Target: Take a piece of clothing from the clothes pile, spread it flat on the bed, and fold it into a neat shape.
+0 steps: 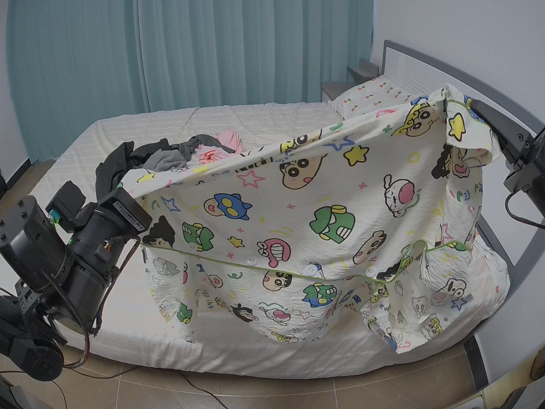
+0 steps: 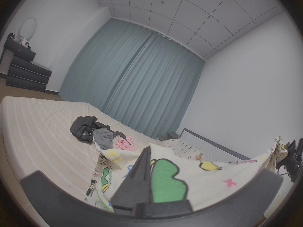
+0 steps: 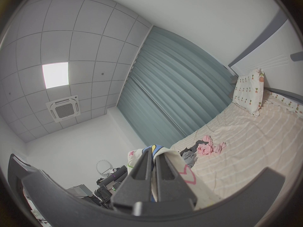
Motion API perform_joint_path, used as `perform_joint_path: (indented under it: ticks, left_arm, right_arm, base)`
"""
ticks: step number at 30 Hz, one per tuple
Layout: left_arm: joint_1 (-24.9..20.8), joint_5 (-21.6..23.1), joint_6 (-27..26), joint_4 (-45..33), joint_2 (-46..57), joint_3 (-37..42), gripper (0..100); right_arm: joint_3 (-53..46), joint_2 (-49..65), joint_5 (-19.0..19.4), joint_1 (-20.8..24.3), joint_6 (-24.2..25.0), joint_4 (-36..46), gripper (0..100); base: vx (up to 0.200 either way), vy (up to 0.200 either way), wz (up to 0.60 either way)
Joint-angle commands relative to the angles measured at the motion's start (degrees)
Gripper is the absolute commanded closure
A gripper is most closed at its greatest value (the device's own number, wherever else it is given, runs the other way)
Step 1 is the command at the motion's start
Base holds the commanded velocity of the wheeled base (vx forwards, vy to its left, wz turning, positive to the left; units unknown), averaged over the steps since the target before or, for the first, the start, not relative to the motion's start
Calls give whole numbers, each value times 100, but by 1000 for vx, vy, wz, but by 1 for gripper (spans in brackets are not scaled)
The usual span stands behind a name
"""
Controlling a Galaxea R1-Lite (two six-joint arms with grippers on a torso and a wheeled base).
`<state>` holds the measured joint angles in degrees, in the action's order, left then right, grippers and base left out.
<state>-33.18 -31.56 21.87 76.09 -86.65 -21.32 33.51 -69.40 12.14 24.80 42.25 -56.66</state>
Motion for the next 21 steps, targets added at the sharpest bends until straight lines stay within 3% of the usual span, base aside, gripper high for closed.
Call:
perform_joint_path:
  ticks: [1,6,13,21]
  left_arm:
    - [5,-69,-16,-7,184,339,100]
    - [5,-96,-7,2,351,541,100]
    - [-66,-69,19,-24,649,647,100]
    - [-681,-52,28,-42,737,743,100]
  right_arm:
    - [-170,58,16,-10,-24,-3,100]
    - [-178,269,69,-1,-15,15,100]
    - [-275,788,526,25,-7,384,100]
    - [-222,1306,983,43,37,1070,100]
  base:
    - [0,0,0]
    - [0,0,0]
    - [0,0,0]
    - [0,0,0]
